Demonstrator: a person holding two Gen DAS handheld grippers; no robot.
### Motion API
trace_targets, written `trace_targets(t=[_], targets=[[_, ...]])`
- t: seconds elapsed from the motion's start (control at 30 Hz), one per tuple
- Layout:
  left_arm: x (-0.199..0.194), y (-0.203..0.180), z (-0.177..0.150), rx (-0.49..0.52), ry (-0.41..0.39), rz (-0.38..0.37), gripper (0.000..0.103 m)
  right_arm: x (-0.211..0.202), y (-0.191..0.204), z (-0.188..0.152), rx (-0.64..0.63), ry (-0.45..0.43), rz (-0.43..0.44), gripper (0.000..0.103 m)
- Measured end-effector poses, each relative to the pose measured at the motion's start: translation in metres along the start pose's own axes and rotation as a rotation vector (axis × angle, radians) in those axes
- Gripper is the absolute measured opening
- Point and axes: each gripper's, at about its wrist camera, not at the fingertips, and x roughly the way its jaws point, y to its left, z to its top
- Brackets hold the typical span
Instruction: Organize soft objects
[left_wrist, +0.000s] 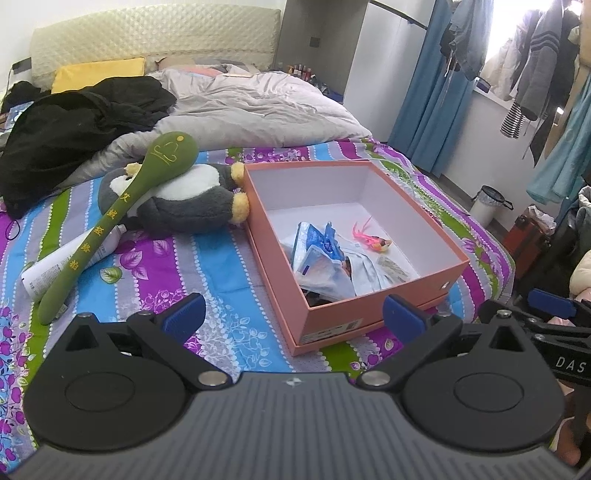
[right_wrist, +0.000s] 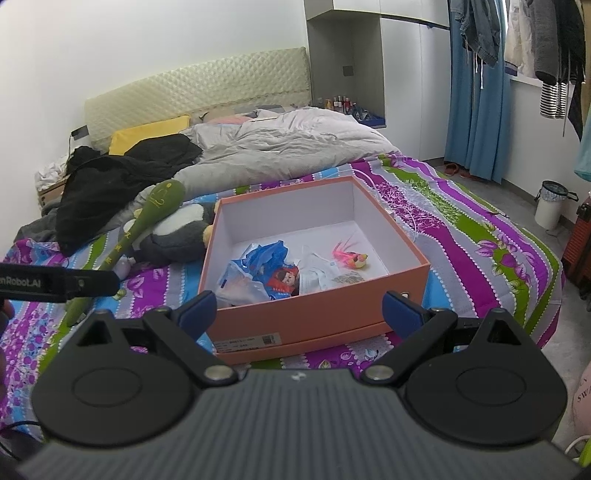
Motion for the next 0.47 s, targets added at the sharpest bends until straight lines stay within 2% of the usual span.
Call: trace_targets(t=[0.47], targets=[[-0.0015, -0.0025, -0.0003, 0.012, -0.006, -0.01, 0.103, -0.0027, 0.0023, 0.0027, 0.003, -0.005, 0.005, 0.098]])
